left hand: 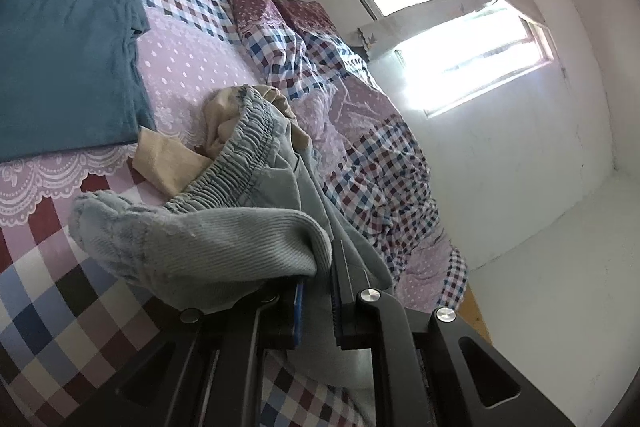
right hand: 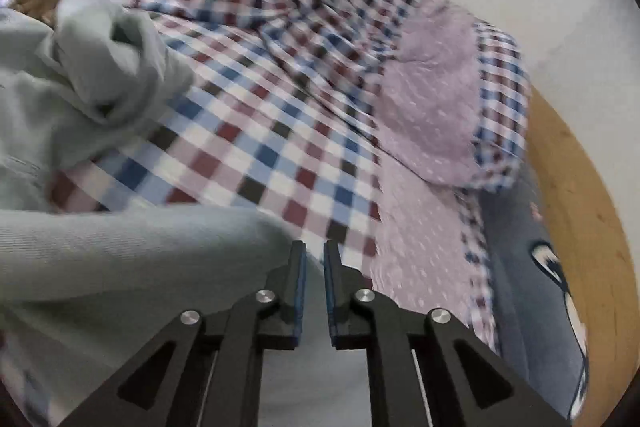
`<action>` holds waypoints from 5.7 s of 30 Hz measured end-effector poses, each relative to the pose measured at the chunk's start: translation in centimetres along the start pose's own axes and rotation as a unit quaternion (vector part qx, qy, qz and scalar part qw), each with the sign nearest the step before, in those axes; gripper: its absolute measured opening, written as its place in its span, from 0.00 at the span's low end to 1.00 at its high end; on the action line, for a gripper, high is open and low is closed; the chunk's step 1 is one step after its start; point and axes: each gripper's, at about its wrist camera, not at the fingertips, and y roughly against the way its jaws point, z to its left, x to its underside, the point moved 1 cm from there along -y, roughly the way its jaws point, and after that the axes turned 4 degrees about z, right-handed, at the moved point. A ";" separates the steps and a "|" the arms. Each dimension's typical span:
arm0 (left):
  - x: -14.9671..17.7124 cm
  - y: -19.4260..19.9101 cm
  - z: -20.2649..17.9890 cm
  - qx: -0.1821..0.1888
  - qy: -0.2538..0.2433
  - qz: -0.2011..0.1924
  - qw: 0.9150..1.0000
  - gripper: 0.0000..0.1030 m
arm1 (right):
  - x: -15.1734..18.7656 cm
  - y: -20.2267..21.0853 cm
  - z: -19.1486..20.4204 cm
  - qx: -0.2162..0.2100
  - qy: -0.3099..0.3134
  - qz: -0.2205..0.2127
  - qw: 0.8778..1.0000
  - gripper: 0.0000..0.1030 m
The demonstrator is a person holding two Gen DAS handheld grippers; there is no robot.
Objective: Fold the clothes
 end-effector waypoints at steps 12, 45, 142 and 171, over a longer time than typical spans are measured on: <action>0.4 0.5 -0.2 -0.005 -0.009 -0.002 1.000 0.09 | 14.4 8.1 7.7 -0.123 0.106 -0.064 0.985 0.38; 5.0 2.9 2.4 -0.093 -0.022 0.133 0.987 0.10 | 27.3 18.5 0.5 -0.121 0.084 -0.023 0.989 0.12; -5.2 3.4 7.5 -0.102 0.039 -0.080 0.991 0.12 | 40.5 2.3 -24.0 -0.192 -0.657 0.002 0.729 0.58; -5.5 5.7 6.1 -0.065 0.048 -0.118 0.990 0.11 | 42.7 7.5 -29.4 -0.035 -0.573 0.046 0.818 0.13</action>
